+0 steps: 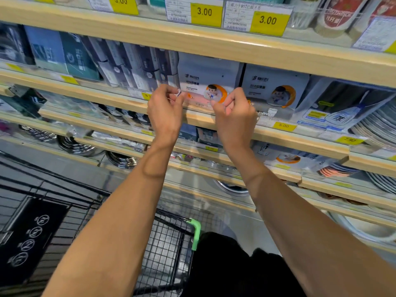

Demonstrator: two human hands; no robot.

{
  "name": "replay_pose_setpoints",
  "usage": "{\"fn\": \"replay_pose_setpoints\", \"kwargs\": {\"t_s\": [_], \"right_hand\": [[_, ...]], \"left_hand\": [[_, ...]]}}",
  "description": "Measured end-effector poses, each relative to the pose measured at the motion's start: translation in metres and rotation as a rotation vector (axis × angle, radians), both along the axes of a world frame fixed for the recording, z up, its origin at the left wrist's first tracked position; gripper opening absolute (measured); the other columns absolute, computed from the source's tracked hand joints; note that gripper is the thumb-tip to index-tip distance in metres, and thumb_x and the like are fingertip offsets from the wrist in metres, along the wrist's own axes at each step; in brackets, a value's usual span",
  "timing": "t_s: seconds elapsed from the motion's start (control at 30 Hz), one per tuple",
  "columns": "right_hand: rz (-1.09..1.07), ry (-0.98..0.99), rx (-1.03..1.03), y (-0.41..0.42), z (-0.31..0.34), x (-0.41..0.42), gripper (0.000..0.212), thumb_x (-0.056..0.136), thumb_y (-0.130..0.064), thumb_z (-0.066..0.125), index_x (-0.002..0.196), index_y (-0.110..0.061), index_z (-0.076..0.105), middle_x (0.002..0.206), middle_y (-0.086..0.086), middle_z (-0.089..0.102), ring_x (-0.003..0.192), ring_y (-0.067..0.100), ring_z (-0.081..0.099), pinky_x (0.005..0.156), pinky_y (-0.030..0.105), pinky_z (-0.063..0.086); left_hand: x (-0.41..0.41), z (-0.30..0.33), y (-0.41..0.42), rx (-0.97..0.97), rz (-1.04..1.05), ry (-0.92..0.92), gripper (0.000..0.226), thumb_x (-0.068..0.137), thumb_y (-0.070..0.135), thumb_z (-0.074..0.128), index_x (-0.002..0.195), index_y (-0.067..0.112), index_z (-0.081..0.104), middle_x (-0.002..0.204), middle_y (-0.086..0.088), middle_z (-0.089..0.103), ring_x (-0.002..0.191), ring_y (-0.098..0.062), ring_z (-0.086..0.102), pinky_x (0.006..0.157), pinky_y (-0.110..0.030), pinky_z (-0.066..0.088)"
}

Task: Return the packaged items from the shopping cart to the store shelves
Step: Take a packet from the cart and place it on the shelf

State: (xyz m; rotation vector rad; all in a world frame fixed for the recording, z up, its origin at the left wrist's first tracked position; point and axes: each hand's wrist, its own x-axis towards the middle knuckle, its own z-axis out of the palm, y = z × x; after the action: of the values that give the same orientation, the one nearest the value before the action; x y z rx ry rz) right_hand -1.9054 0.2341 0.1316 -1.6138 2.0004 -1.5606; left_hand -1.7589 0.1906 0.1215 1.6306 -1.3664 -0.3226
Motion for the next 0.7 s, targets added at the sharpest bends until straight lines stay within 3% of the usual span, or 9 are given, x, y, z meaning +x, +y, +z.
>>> {"fn": "replay_pose_setpoints", "kwargs": {"t_s": [0.1, 0.23, 0.3, 0.37, 0.43, 0.53, 0.7], "right_hand": [[0.187, 0.079, 0.068, 0.016, -0.001, 0.018, 0.018, 0.086, -0.031, 0.069, 0.081, -0.016, 0.06, 0.057, -0.012, 0.049, 0.055, 0.015, 0.053, 0.055, 0.028, 0.042], [0.398, 0.092, 0.177, 0.036, -0.004, 0.055, 0.013, 0.088, -0.032, 0.068, 0.083, -0.022, 0.062, 0.053, -0.015, 0.047, 0.055, 0.008, 0.052, 0.056, 0.026, 0.039], [0.508, 0.058, 0.199, 0.048, -0.01, 0.076, 0.013, 0.089, -0.034, 0.067, 0.083, -0.022, 0.064, 0.058, -0.013, 0.057, 0.059, 0.01, 0.057, 0.058, 0.027, 0.044], [0.648, 0.088, 0.325, 0.063, -0.028, 0.095, 0.016, 0.088, -0.036, 0.063, 0.086, -0.022, 0.07, 0.076, -0.002, 0.072, 0.071, 0.019, 0.067, 0.062, 0.031, 0.051], [0.81, 0.183, 0.582, 0.083, -0.059, 0.108, 0.022, 0.086, -0.036, 0.06, 0.091, -0.02, 0.075, 0.095, 0.006, 0.076, 0.086, 0.026, 0.071, 0.072, 0.035, 0.057], [0.923, 0.415, 0.91, 0.116, -0.102, 0.106, 0.03, 0.089, -0.036, 0.065, 0.108, -0.015, 0.073, 0.106, 0.014, 0.074, 0.098, 0.033, 0.069, 0.086, 0.037, 0.057], [0.995, 0.806, 0.933, 0.145, -0.139, 0.115, 0.026, 0.098, -0.023, 0.058, 0.113, -0.002, 0.061, 0.114, 0.021, 0.067, 0.109, 0.037, 0.064, 0.086, 0.038, 0.052]], "left_hand": [[0.009, -0.003, 0.027, 0.057, 0.027, 0.037, 0.021, 0.084, 0.042, 0.068, 0.086, 0.021, 0.066, 0.076, 0.009, 0.066, 0.071, -0.01, 0.063, 0.071, -0.034, 0.054], [0.038, -0.014, 0.075, 0.178, 0.108, 0.034, 0.017, 0.083, 0.041, 0.067, 0.081, 0.024, 0.067, 0.07, 0.012, 0.064, 0.068, -0.011, 0.063, 0.066, -0.036, 0.055], [0.059, -0.021, 0.107, 0.25, 0.174, 0.026, 0.016, 0.084, 0.04, 0.067, 0.081, 0.024, 0.067, 0.07, 0.012, 0.065, 0.067, -0.011, 0.063, 0.065, -0.036, 0.055], [0.078, -0.029, 0.147, 0.314, 0.27, 0.036, 0.013, 0.085, 0.035, 0.068, 0.079, 0.024, 0.066, 0.069, 0.012, 0.064, 0.067, -0.01, 0.062, 0.066, -0.034, 0.055], [0.094, -0.039, 0.2, 0.391, 0.439, 0.062, 0.009, 0.086, 0.031, 0.068, 0.078, 0.027, 0.065, 0.071, 0.012, 0.064, 0.069, -0.009, 0.062, 0.069, -0.032, 0.055], [0.115, -0.067, 0.293, 0.548, 0.771, 0.135, 0.006, 0.085, 0.026, 0.068, 0.087, 0.025, 0.063, 0.085, 0.007, 0.067, 0.083, -0.015, 0.064, 0.08, -0.032, 0.054], [0.125, -0.105, 0.436, 0.819, 1.331, 0.162, 0.046, 0.078, 0.02, 0.072, 0.119, 0.011, 0.053, 0.127, -0.016, 0.047, 0.119, -0.035, 0.047, 0.095, -0.042, 0.045]]}}
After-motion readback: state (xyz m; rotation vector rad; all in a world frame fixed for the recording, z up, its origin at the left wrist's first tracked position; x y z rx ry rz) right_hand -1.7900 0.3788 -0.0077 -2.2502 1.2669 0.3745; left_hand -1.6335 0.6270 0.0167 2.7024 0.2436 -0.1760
